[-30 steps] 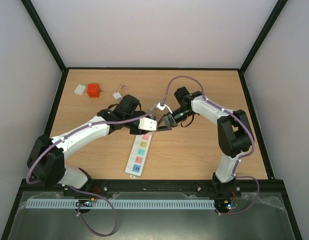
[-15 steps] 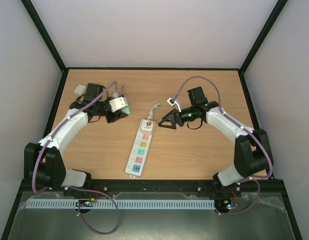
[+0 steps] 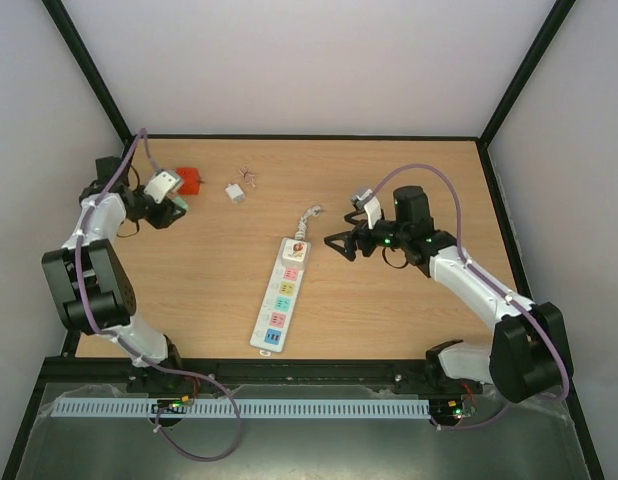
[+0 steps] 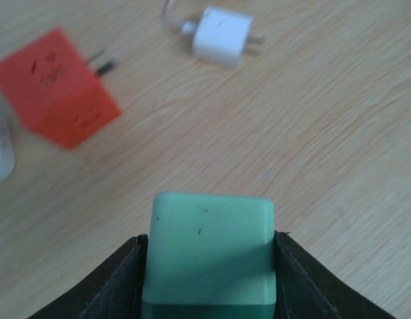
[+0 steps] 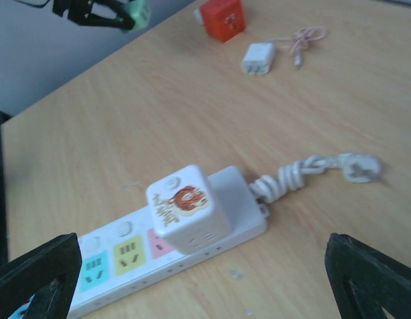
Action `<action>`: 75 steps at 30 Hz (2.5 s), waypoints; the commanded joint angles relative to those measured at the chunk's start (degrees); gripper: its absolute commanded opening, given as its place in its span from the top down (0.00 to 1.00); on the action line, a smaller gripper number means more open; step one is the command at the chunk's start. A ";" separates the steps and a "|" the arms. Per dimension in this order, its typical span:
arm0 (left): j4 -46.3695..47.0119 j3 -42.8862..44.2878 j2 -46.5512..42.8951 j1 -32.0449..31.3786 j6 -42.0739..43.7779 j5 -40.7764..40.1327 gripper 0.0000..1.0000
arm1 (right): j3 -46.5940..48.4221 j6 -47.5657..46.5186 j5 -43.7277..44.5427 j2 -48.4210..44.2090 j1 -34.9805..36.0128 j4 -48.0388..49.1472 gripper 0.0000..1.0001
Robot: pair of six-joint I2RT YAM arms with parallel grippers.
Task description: Pull the plug off the socket
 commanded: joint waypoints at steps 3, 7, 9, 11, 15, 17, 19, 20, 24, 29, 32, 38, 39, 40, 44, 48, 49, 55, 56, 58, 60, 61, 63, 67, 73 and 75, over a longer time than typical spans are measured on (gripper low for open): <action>-1.09 4.66 8.09 4.98 -3.39 -5.15 0.57 | 0.07 -4.31 10.88 -2.54 0.02 5.22 0.02; 0.26 6.75 13.26 5.78 -6.77 -8.15 0.57 | 0.51 -5.50 10.26 -3.33 0.02 4.72 0.02; 1.13 7.42 15.32 5.78 -8.46 -9.58 0.56 | 0.23 -3.32 10.37 -4.01 0.02 6.09 0.02; 1.33 8.65 17.27 5.80 -9.84 -10.43 0.57 | -1.01 -1.44 10.36 -4.75 0.06 7.99 0.02; 1.95 10.50 20.26 5.80 -12.01 -12.44 0.56 | -1.32 -3.07 7.30 -4.41 0.03 5.75 0.02; 2.05 11.01 21.37 5.82 -12.60 -13.27 0.55 | -1.78 -3.78 6.45 -3.74 0.04 5.92 0.02; 1.85 11.38 22.34 5.81 -12.78 -13.99 0.53 | -2.00 -4.72 5.69 -2.70 0.01 6.29 0.02; 1.78 11.42 22.73 5.83 -12.82 -14.26 0.51 | -2.19 -4.82 5.49 -2.38 0.01 6.46 0.02; 2.38 11.10 23.50 5.85 -12.83 -15.31 0.42 | -6.29 -4.27 3.76 -3.62 0.01 11.99 0.02; 1.14 11.66 23.72 5.84 -12.26 -15.60 0.22 | -9.77 -2.96 2.57 -3.85 0.12 17.06 0.02; 0.25 11.33 21.89 5.85 -11.32 -15.38 0.12 | -10.89 -1.26 2.74 -3.03 0.10 19.51 0.02; -2.29 10.73 14.59 5.74 -10.28 -8.79 0.00 | -15.73 5.14 2.54 -2.85 1.25 29.71 0.02; -2.88 10.72 13.12 5.64 -9.92 -6.82 0.00 | -16.01 5.28 2.09 -2.25 2.03 30.27 0.02; -3.64 10.54 11.74 5.42 -8.87 -4.76 0.00 | -16.12 4.88 1.90 -1.55 2.94 30.63 0.02; -3.21 8.72 5.64 2.28 -7.64 0.52 0.00 | -15.82 1.43 2.91 1.67 9.10 31.75 0.02; -4.72 7.15 0.56 -2.47 -3.44 6.75 0.00 | -16.30 -0.57 4.09 4.62 13.67 34.57 0.02; -6.21 7.12 -0.28 -3.43 -1.40 9.25 0.00 | -16.56 -1.41 4.66 5.23 14.54 34.88 0.01; -12.61 7.48 -0.25 -11.45 7.21 16.53 0.00 | -19.32 -5.55 7.28 7.79 18.17 39.27 0.01; -13.51 7.07 -0.09 -13.00 9.30 16.64 0.00 | -19.58 -5.94 7.39 8.20 18.61 40.22 0.00; -12.61 5.40 -0.39 -15.75 11.76 17.49 0.00 | -20.09 -6.90 7.90 9.09 19.79 41.13 0.01; -10.08 3.43 -0.99 -18.41 12.19 17.94 0.00 | -20.32 -8.46 8.37 9.97 21.10 41.45 0.02; -8.70 2.51 -1.30 -19.99 12.45 17.49 0.00 | -20.37 -9.55 8.57 10.38 21.82 41.45 0.03; -6.30 0.95 -1.72 -23.99 13.55 14.88 0.00 | -20.37 -11.70 9.10 11.39 23.17 41.42 0.05; -2.54 -0.75 -1.11 -31.31 14.86 8.27 0.00 | -20.16 -14.99 10.82 13.92 26.20 41.91 0.11; -4.22 0.72 3.69 -36.67 19.20 5.97 0.00 | -20.16 -18.27 14.43 16.13 29.66 43.28 0.27; -4.80 1.11 4.98 -37.77 19.83 6.29 0.01 | -20.96 -18.71 15.89 16.55 30.36 45.82 0.34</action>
